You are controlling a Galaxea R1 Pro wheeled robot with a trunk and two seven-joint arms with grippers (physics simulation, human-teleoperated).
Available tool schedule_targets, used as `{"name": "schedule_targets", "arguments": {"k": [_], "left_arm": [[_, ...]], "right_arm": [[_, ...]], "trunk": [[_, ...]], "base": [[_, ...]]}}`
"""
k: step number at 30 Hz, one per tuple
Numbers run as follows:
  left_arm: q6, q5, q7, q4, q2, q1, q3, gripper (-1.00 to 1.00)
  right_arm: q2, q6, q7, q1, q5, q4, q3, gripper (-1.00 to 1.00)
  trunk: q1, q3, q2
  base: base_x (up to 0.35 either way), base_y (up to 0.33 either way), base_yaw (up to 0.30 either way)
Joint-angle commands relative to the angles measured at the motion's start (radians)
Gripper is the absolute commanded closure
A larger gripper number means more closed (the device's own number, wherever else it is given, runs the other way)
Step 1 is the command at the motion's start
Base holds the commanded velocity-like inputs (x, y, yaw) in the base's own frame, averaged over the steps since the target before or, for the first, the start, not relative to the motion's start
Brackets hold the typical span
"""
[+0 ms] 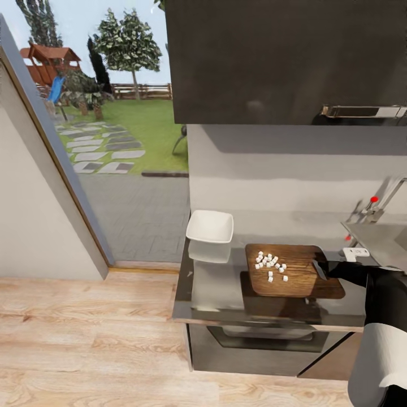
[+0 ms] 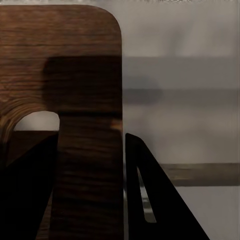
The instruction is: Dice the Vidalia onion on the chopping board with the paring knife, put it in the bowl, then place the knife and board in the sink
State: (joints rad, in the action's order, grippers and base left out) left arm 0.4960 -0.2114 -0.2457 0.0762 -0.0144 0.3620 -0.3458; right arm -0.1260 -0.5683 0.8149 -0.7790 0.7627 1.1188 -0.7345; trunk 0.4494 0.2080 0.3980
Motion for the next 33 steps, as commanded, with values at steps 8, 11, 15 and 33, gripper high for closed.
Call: {"name": "schedule_targets", "arguments": {"k": [8,11,15,33], "left_arm": [[0.006,-0.007,-0.001,0.004,0.001,0.002,-0.009,-1.00],[0.006,-0.007,-0.001,0.004,0.001,0.002,-0.009,-1.00],[0.006,-0.007,-0.001,0.004,0.001,0.002,-0.009,-1.00],[0.006,-0.007,-0.001,0.004,0.001,0.002,-0.009,-1.00]], "right_arm": [[0.000,-0.002,0.009,-0.002,0.007,0.001,-0.002,1.00],[0.000,-0.002,0.008,-0.002,0.007,0.001,-0.002,1.00],[0.000,-0.002,0.008,-0.002,0.007,0.001,-0.001,1.00],[0.000,-0.002,0.007,-0.001,0.007,0.001,0.035,1.00]], "trunk": [[0.001,-0.008,0.002],[0.001,-0.012,0.002],[0.001,-0.017,0.002],[0.001,-0.041,0.002]], "base": [[0.000,0.000,0.000],[0.000,0.000,0.000],[0.000,0.000,0.000],[0.000,0.000,0.000]]}}
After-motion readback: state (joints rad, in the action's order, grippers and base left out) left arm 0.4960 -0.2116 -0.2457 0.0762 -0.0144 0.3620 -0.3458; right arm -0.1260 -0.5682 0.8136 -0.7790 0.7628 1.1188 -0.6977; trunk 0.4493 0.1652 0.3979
